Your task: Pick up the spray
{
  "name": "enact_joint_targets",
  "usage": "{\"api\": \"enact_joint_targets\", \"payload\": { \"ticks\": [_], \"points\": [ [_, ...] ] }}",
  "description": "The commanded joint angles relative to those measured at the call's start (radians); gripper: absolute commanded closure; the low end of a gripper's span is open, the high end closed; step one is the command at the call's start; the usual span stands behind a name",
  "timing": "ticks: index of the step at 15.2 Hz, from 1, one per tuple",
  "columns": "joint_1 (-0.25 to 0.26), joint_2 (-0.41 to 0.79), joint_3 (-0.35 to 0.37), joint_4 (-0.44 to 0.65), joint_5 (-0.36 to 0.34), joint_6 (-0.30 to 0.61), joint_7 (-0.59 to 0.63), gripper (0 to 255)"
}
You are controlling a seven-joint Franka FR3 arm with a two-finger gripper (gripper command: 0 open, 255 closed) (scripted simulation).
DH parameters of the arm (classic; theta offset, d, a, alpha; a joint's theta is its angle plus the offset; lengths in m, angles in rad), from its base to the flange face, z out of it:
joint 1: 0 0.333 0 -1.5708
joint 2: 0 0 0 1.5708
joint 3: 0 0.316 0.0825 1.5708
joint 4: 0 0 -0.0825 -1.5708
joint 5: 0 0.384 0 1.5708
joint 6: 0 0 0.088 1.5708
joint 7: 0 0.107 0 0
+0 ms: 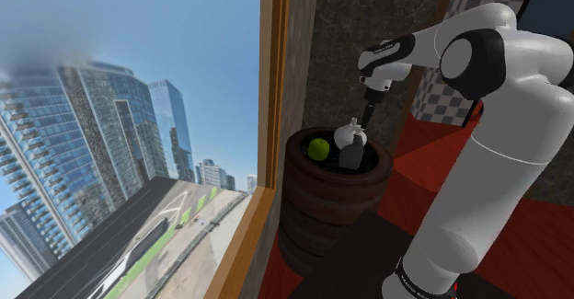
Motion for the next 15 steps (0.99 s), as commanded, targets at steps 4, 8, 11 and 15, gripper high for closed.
{"api": "enact_joint_targets", "payload": {
  "ticks": [4, 8, 11, 15],
  "points": [
    [-0.064, 0.206, -0.024, 0.132, 0.151, -0.004, -0.174, 0],
    [-0.07, 0.228, -0.018, 0.099, 0.172, 0.043, -0.191, 0],
    [-0.074, 0.244, -0.013, 0.08, 0.187, 0.072, -0.203, 0],
    [-0.074, 0.242, -0.014, 0.08, 0.186, 0.071, -0.202, 255]
  ]
}}
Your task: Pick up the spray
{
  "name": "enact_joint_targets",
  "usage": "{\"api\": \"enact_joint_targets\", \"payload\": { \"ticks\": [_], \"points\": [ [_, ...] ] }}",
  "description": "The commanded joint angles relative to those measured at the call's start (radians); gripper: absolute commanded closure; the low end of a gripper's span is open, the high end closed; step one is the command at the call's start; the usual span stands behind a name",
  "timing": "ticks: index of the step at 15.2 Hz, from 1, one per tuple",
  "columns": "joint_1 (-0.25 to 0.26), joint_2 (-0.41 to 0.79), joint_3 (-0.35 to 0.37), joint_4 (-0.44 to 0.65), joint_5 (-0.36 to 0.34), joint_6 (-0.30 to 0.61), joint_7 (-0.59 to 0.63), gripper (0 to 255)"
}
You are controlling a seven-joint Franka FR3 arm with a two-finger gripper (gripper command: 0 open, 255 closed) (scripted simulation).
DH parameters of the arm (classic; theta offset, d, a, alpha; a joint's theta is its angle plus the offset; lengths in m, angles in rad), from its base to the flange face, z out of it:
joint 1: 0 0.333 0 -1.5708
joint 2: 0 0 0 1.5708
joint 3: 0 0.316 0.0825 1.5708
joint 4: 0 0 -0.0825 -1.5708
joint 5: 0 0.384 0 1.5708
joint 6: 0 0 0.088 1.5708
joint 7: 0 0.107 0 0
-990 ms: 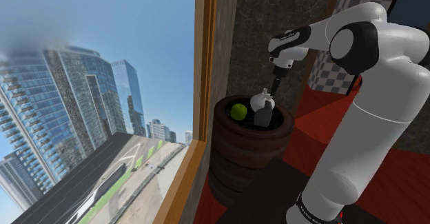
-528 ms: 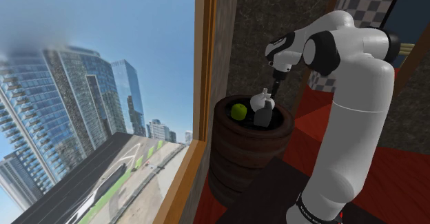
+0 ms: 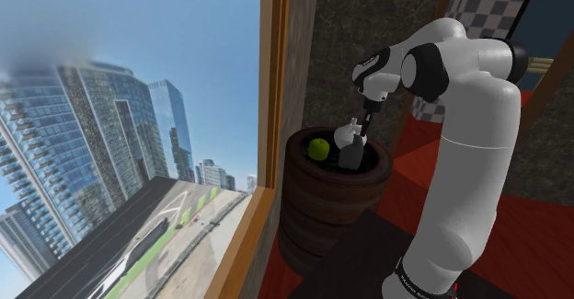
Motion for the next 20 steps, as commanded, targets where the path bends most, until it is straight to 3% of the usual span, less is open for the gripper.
{"api": "enact_joint_targets", "payload": {
  "ticks": [1, 7, 20],
  "points": [
    [0.0, 0.0, 0.0, -0.001, 0.0, 0.001, 0.0, 255],
    [0.0, 0.002, 0.001, 0.0, 0.001, 0.001, 0.0, 255],
    [0.014, -0.063, -0.016, 0.112, -0.061, -0.152, 0.049, 255]
  ]
}}
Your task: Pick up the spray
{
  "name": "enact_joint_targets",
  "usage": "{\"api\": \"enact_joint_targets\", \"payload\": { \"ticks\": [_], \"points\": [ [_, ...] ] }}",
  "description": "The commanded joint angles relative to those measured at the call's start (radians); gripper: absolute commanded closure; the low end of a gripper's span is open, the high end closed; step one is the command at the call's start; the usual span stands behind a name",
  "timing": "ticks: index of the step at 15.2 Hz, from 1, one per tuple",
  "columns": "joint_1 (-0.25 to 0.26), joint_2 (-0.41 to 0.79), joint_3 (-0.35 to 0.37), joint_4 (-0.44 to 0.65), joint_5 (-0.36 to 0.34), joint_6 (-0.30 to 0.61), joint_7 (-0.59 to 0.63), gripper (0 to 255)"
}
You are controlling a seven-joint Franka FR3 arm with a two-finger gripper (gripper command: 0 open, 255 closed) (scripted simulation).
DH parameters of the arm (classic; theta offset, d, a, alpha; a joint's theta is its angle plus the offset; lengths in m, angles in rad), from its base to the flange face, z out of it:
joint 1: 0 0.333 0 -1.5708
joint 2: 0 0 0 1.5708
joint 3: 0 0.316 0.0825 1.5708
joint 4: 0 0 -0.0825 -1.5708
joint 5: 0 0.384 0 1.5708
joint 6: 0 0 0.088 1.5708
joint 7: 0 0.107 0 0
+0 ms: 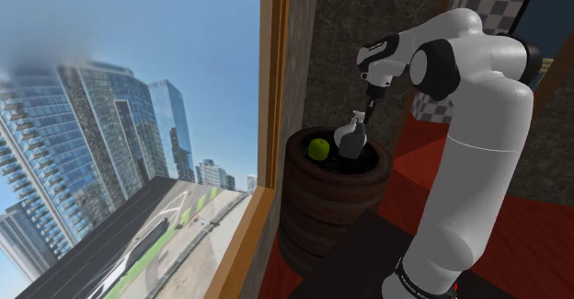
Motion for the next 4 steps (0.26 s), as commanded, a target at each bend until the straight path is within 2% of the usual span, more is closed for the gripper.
{"api": "enact_joint_targets", "payload": {
  "ticks": [1, 4],
  "points": [
    [0.002, -0.01, -0.002, 0.018, -0.009, -0.025, 0.006, 255],
    [0.002, -0.014, -0.003, 0.03, -0.012, -0.039, 0.009, 255]
  ]
}}
